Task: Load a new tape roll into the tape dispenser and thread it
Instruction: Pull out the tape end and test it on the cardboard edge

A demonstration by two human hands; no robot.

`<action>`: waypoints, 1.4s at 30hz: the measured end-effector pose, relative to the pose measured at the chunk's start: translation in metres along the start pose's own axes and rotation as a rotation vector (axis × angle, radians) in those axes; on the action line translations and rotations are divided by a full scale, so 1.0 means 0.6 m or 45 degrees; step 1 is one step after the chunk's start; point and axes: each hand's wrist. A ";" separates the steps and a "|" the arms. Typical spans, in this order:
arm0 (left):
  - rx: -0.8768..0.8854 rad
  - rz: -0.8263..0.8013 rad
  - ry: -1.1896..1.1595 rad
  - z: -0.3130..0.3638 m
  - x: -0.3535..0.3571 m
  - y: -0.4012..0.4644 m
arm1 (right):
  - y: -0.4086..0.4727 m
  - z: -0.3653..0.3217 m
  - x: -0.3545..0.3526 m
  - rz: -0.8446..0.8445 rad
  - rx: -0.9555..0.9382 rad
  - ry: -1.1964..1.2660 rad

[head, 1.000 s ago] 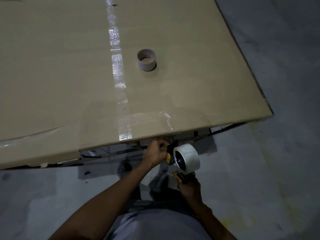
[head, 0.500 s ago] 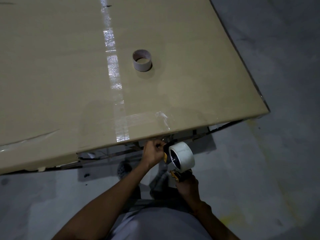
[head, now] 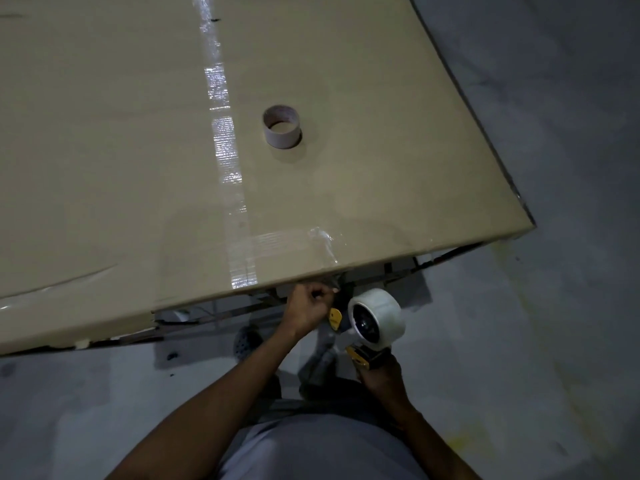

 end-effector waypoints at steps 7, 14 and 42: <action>-0.305 -0.077 -0.477 0.000 -0.013 0.008 | -0.029 -0.020 -0.041 -0.077 0.116 0.541; -0.297 -0.300 -0.650 0.018 -0.012 -0.006 | -0.044 -0.006 -0.069 -0.095 0.310 0.997; -0.261 -0.352 -0.061 0.030 -0.059 -0.015 | -0.129 -0.206 -0.120 -0.460 0.321 0.302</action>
Point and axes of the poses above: each hand's wrist, its own y-axis towards the middle knuckle, its own x-axis out of the palm, z = x × y, and after that the axes turned 13 degrees about y, right-handed
